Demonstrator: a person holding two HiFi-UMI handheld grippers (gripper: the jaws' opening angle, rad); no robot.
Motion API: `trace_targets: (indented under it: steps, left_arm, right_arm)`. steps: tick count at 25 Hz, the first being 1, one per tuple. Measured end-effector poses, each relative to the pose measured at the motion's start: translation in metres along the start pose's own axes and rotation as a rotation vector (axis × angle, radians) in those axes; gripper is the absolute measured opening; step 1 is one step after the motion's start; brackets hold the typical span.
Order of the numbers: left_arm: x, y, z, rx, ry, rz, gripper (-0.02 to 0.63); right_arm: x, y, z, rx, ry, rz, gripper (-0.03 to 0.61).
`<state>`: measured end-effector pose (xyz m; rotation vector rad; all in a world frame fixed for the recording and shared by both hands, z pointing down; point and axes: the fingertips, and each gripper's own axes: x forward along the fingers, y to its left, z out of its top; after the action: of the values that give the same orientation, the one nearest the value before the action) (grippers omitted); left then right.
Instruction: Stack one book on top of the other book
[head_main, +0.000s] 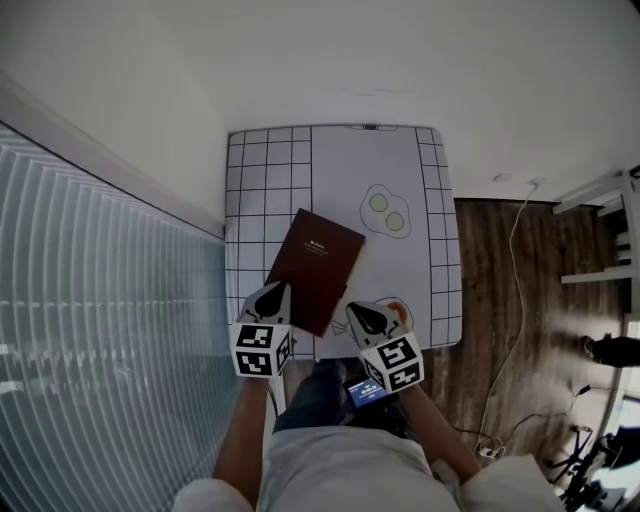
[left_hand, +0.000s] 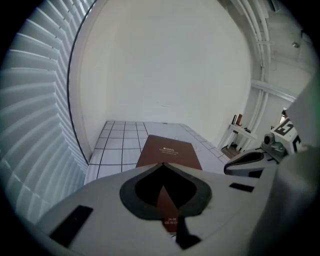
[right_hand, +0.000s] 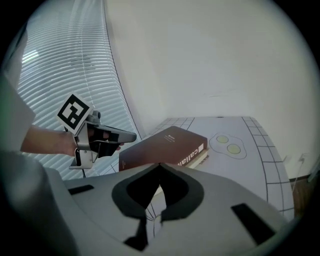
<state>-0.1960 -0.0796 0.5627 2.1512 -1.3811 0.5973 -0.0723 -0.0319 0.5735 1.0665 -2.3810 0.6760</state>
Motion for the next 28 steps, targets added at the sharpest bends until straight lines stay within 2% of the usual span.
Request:
trace_targets:
  steps: [8, 15, 18, 22, 28]
  left_arm:
    - [-0.044, -0.031, 0.055, 0.034, -0.2, -0.025, 0.008]
    - [-0.084, -0.055, 0.099, 0.049, -0.355, -0.015, 0.008]
    - [-0.1, -0.068, 0.112, 0.085, -0.398, -0.01, 0.008]
    - [-0.11, -0.08, 0.12, 0.092, -0.427, -0.006, 0.008]
    - [-0.127, -0.093, 0.132, 0.113, -0.465, 0.02, 0.008]
  right_arm:
    - [-0.05, -0.018, 0.054, -0.025, -0.147, -0.086, 0.006]
    - [-0.095, -0.02, 0.102, -0.051, -0.276, -0.108, 0.006]
    - [-0.118, -0.018, 0.123, -0.066, -0.35, -0.118, 0.006]
    - [-0.142, -0.022, 0.14, -0.08, -0.422, -0.14, 0.006]
    - [-0.162, -0.021, 0.147, -0.116, -0.447, -0.162, 0.005]
